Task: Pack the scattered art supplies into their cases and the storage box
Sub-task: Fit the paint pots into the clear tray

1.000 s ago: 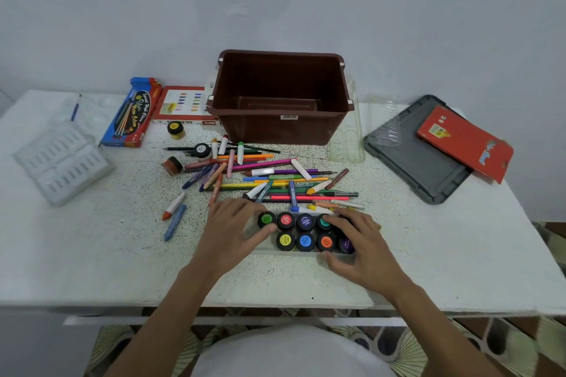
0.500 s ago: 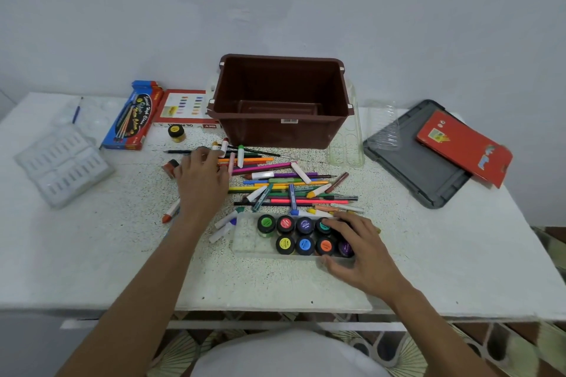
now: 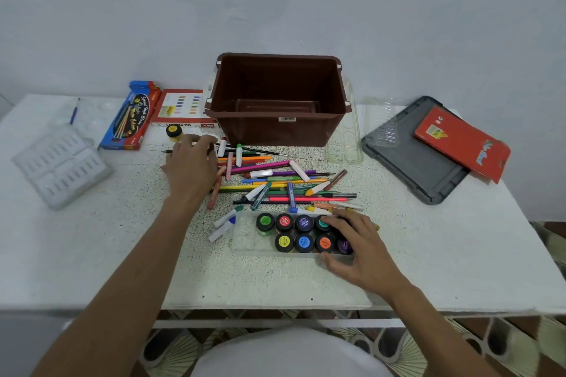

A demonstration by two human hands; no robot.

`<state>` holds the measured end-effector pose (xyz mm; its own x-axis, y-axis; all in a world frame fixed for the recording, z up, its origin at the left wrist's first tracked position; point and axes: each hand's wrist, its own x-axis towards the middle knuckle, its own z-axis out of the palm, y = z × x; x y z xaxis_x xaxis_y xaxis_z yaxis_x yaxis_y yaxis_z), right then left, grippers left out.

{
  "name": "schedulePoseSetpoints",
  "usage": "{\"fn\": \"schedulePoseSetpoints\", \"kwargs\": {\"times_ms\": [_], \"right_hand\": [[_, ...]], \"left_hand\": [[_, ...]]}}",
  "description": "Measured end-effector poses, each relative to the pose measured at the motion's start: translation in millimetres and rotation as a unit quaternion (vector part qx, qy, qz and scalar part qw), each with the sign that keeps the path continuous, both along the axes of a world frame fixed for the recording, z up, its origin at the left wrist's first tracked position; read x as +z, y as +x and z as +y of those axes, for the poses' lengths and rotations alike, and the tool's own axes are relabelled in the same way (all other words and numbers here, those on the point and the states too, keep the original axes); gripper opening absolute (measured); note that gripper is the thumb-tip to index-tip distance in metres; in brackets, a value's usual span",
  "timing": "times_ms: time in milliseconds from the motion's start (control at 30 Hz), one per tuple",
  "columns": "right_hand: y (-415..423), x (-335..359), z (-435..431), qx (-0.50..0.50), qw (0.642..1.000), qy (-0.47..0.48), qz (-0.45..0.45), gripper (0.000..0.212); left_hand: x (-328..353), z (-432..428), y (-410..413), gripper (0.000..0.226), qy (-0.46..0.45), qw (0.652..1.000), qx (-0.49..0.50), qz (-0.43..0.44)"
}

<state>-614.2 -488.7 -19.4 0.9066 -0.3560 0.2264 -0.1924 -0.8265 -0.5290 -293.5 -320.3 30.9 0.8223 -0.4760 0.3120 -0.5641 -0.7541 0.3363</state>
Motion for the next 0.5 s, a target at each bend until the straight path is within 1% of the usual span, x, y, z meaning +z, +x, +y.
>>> {"fn": "schedulePoseSetpoints", "kwargs": {"times_ms": [67, 133, 200, 267, 367, 500], "right_hand": [[0, 0, 0, -0.001, 1.0, -0.001, 0.0, 0.062], [0, 0, 0, 0.0, 1.0, 0.002, 0.002, 0.063], [0, 0, 0, 0.001, 1.0, 0.002, 0.002, 0.062], [0, 0, -1, 0.001, 1.0, 0.0, 0.002, 0.062], [-1, -1, 0, 0.0, 1.0, -0.002, 0.001, 0.062], [0, -1, 1, -0.002, 1.0, -0.002, -0.004, 0.062]], "left_hand": [[10, 2, -18, 0.029, -0.054, 0.997, -0.036, 0.043], [22, 4, -37, 0.032, -0.08, 0.984, -0.08, 0.14], [31, 11, -53, 0.03, -0.058, 0.97, -0.112, 0.208], [38, 22, -67, 0.026, -0.024, 0.958, -0.131, 0.253], [42, 37, -92, 0.023, 0.029, 0.946, -0.162, 0.28], [32, 47, -123, 0.024, 0.02, 0.947, -0.173, 0.271]]}}
